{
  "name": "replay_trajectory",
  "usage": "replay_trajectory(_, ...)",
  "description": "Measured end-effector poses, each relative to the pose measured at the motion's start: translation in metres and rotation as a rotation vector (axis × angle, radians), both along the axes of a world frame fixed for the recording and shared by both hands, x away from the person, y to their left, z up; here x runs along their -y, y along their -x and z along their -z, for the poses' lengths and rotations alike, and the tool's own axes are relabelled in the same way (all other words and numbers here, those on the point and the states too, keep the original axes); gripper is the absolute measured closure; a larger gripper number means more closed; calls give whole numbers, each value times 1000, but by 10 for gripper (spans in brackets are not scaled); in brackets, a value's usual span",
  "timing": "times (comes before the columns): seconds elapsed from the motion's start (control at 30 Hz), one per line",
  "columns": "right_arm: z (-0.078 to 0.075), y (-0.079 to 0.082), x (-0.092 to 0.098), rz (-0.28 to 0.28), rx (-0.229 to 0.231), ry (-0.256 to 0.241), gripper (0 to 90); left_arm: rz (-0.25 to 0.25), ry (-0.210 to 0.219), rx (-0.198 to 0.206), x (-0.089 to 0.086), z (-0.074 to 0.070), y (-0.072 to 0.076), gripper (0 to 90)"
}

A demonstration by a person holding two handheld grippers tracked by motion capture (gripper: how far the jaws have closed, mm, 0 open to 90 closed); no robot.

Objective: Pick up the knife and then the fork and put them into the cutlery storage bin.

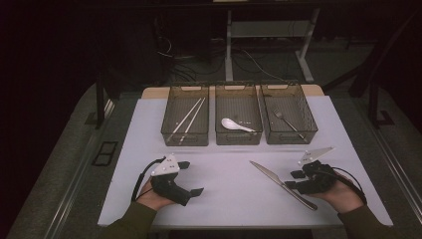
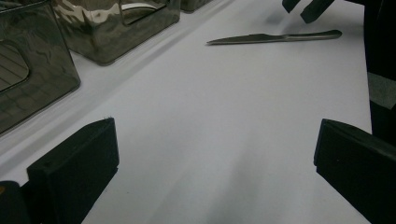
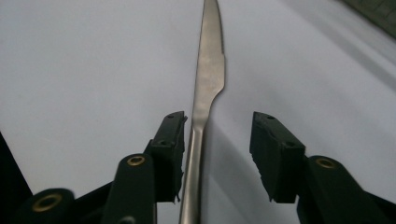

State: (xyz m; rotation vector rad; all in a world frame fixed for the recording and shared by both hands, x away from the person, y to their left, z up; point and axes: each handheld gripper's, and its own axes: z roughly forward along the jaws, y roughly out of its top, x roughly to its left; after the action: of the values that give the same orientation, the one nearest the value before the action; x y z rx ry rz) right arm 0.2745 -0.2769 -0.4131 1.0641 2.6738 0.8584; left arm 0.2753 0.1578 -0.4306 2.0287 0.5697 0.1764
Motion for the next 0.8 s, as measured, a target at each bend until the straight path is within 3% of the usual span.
replay_trajectory(0.13, 3, -1, -7, -14, -41, 52, 618, 0, 2, 1, 0, 0, 0, 0)
replay_trajectory(0.47, 7, -7, -16, -39, -121, 117, 694, -1, 2, 1, 1, 0, 0, 0)
replay_trajectory(0.8, 11, -11, -27, -62, -152, 188, 742, 0, 2, 0, 0, 0, 0, 0)
